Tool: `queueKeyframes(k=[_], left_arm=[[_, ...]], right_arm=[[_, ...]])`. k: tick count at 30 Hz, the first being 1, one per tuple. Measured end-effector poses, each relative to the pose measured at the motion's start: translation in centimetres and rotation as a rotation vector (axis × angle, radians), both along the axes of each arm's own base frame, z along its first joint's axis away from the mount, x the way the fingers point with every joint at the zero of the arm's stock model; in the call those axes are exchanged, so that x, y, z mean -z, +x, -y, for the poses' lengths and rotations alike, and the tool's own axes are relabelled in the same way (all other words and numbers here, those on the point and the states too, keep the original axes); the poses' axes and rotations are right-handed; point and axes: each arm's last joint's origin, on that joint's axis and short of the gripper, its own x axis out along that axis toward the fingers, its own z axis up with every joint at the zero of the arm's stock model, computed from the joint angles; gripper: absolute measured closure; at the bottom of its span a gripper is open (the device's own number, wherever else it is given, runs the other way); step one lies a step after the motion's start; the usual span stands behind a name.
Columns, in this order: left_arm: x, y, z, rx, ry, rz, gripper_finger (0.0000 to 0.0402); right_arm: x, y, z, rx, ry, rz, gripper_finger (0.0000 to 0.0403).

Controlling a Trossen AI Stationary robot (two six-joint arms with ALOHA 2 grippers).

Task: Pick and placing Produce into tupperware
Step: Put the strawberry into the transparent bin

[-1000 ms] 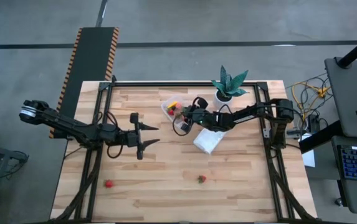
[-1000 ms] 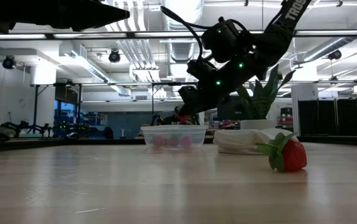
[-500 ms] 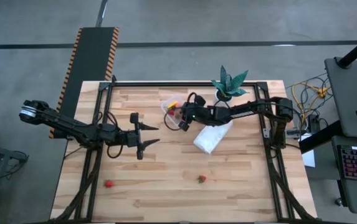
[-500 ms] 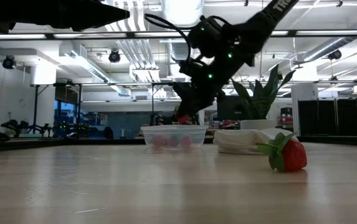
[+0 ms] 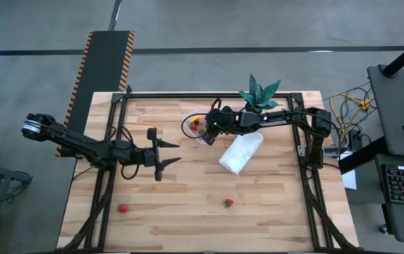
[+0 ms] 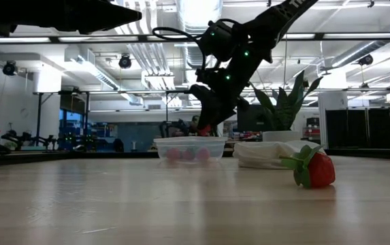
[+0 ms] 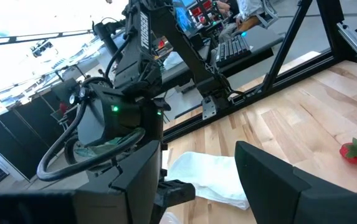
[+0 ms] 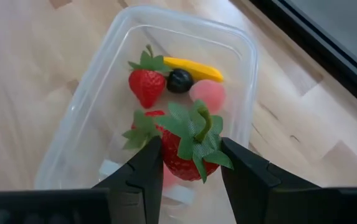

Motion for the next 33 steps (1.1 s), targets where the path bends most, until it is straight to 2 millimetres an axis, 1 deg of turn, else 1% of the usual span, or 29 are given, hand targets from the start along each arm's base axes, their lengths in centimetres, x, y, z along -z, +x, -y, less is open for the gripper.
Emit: queueKeyframes(k=[9, 14, 17, 23, 28, 33], left_arm=[[0.0, 0.0, 0.0, 0.0, 0.0, 0.001, 0.0207], [0.0, 0.0, 0.0, 0.0, 0.0, 0.001, 0.0207], [0.0, 0.0, 0.0, -0.001, 0.0, 0.001, 0.0207], [0.0, 0.0, 0.0, 0.0, 0.0, 0.001, 0.0207], [0.0, 0.0, 0.0, -0.001, 0.0, 0.001, 0.0207], [0.0, 0.0, 0.0, -0.001, 0.014, -0.001, 0.0207]], right_arm=[[0.4, 0.1, 0.0, 0.002, -0.017, 0.061, 0.0273], [1.2, -0.4, 0.0, 0.013, -0.018, 0.042, 0.0273], [1.4, -0.5, 0.0, 0.023, -0.029, 0.042, 0.0273], [1.9, -0.6, 0.0, 0.017, -0.051, 0.097, 0.0273], [2.4, -0.8, -0.1, 0.016, -0.055, 0.102, 0.0273], [2.7, -1.0, -0.1, 0.015, -0.053, 0.092, 0.0259]])
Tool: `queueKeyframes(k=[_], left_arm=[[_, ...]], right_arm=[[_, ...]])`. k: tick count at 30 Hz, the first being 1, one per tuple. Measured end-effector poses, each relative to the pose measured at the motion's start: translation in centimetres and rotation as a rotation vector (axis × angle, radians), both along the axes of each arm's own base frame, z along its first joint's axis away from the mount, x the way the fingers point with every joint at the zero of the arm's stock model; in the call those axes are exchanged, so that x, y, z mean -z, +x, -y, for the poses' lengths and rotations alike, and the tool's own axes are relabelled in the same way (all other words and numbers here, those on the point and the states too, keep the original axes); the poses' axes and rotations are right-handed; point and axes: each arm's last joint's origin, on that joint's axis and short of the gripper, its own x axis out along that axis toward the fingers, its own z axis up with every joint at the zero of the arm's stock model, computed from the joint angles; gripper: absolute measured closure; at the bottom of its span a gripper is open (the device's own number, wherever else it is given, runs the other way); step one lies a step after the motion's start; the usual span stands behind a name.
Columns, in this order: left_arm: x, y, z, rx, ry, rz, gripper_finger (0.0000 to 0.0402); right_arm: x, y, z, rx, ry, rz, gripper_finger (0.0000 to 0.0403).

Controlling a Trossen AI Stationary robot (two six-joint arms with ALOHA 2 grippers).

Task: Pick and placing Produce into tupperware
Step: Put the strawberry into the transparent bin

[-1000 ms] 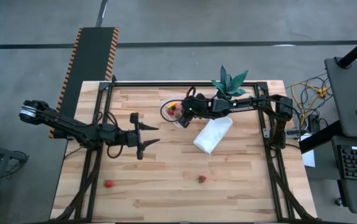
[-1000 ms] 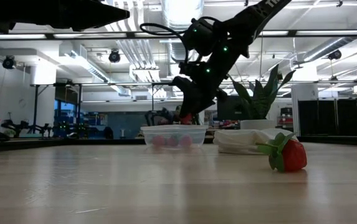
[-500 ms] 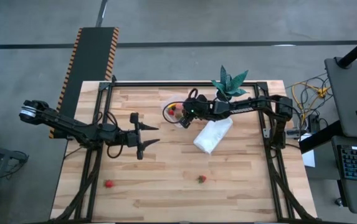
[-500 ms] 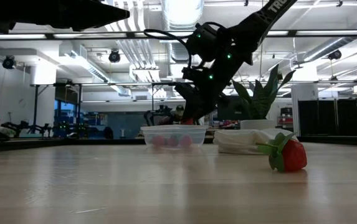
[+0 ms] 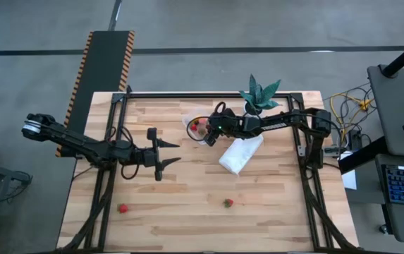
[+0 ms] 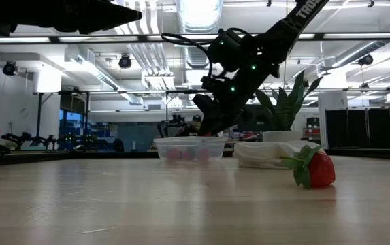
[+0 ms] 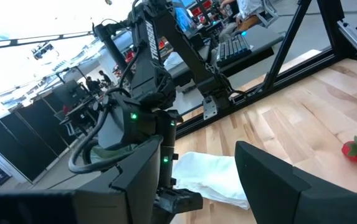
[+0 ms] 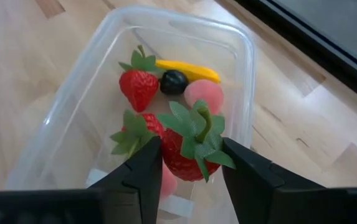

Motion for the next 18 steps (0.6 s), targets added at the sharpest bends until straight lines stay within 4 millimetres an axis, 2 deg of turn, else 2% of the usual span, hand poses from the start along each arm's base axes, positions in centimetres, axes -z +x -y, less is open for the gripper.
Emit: queueKeyframes(k=[12, 18], left_arm=[[0.0, 0.0, -0.01, 0.0, 0.001, 0.0, 0.0207], [0.0, 0.0, 0.0, 0.0, 0.001, -0.001, 0.0207]], right_arm=[[0.01, 0.0, 0.0, -0.002, 0.0, 0.001, 0.0196], [-0.4, -0.03, -0.03, -0.008, -0.008, 0.011, 0.0183]])
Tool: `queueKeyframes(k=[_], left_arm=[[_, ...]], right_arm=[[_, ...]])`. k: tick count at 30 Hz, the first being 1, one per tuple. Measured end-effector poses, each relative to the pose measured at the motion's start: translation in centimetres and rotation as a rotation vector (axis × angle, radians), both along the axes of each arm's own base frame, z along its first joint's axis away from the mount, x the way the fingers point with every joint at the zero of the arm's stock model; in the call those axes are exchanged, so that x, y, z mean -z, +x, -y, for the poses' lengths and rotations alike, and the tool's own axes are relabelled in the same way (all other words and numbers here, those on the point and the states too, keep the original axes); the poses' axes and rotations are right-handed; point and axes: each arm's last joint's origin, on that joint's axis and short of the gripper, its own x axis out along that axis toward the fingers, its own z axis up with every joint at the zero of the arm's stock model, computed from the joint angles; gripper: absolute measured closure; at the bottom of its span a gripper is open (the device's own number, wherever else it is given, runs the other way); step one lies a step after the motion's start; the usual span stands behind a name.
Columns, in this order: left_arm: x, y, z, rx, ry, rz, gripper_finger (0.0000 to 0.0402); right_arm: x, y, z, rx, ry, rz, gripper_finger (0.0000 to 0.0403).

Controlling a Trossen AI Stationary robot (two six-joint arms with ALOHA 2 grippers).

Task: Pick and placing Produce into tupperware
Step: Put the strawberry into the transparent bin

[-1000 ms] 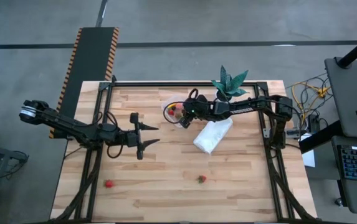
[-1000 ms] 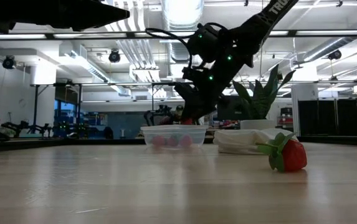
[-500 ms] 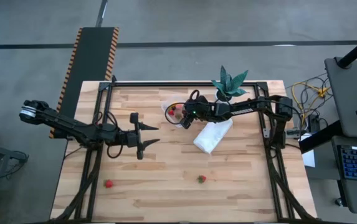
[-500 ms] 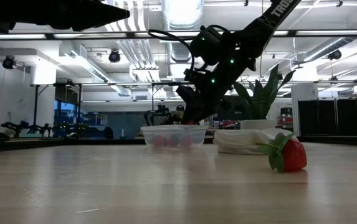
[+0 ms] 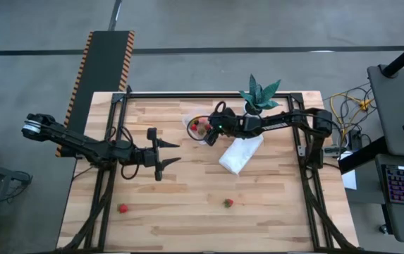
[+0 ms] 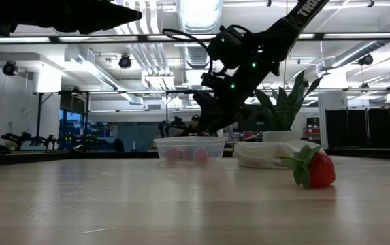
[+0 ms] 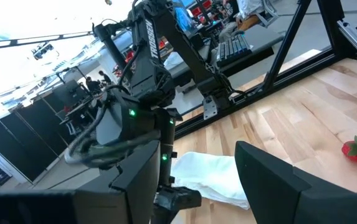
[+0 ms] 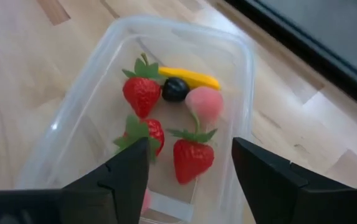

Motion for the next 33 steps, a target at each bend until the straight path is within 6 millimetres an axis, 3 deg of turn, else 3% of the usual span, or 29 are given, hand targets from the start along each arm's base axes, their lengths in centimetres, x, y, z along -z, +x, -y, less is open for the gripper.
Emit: queueKeyframes(k=[6, 15, 24, 33], left_arm=[[0.0, 0.0, 0.0, -0.001, -0.001, 0.0, 0.0207], [-0.1, 0.0, 0.0, 0.0, -0.133, 0.022, 0.0207], [0.9, 0.3, -0.3, -0.132, -0.586, 0.055, 0.0207], [4.0, 0.7, 0.9, -0.314, -1.173, -0.172, 0.0208]], right_arm=[[-2.2, -0.2, -1.7, -0.059, -0.025, 0.028, 0.0182], [-4.5, -2.0, -6.8, -0.169, -0.09, 0.065, 0.0182], [-4.8, -4.8, -11.4, -0.324, -0.147, 0.173, 0.0183], [-4.3, -6.6, -12.6, -0.393, -0.213, 0.304, 0.0183]])
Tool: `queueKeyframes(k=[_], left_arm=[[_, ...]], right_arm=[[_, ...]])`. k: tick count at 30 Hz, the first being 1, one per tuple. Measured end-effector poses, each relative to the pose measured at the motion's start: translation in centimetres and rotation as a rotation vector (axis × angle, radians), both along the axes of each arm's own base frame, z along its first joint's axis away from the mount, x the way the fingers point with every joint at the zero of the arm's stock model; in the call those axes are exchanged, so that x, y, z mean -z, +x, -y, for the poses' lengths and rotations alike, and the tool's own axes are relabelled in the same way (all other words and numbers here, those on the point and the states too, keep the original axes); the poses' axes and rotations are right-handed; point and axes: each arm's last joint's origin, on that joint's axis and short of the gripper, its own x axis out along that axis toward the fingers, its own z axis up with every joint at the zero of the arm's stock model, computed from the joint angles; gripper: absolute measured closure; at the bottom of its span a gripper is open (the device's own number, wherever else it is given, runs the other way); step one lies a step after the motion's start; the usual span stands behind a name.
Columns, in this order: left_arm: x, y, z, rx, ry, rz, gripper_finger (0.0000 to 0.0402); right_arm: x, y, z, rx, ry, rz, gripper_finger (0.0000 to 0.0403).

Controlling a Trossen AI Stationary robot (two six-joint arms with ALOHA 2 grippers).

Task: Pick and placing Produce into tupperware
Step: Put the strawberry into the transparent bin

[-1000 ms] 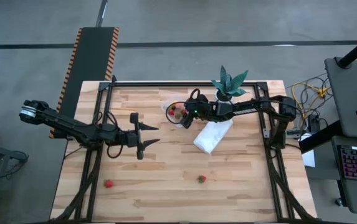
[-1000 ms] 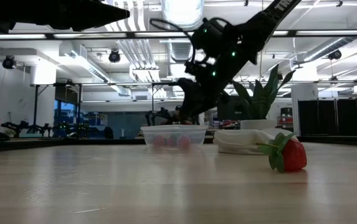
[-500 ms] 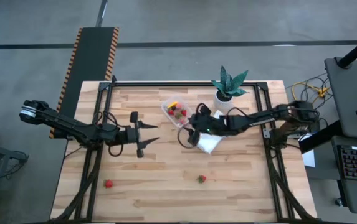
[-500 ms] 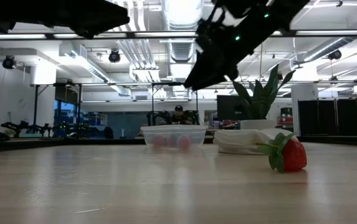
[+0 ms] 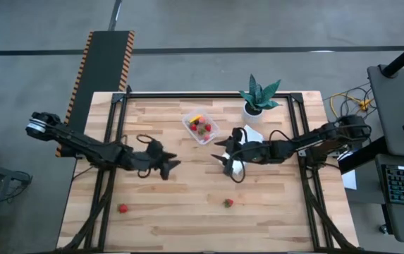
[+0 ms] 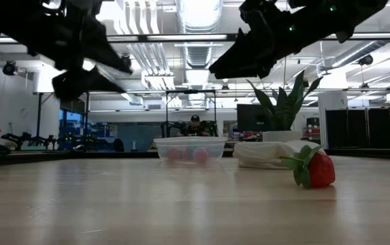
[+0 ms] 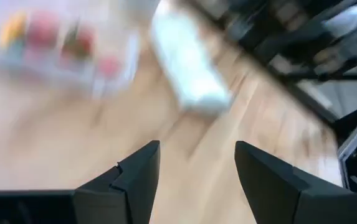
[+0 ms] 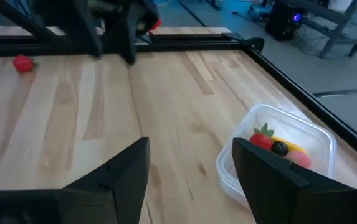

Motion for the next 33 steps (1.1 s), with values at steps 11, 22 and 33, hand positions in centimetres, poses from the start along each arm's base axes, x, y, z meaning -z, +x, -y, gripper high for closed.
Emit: queueKeyframes(k=[11, 22, 33], left_arm=[[1.6, 1.8, 5.2, -0.004, -0.469, -0.639, 0.0208], [0.9, 1.5, 10.8, -0.076, -0.717, -1.118, 0.0208], [1.0, -1.0, 14.1, -0.179, -0.798, -1.208, 0.0207]], right_arm=[[0.4, -0.5, 0.1, -0.025, -0.065, 0.009, 0.0183], [0.2, -0.6, 0.1, -0.032, -0.08, 0.009, 0.0183], [0.3, -0.6, 0.1, -0.034, -0.071, 0.009, 0.0183]])
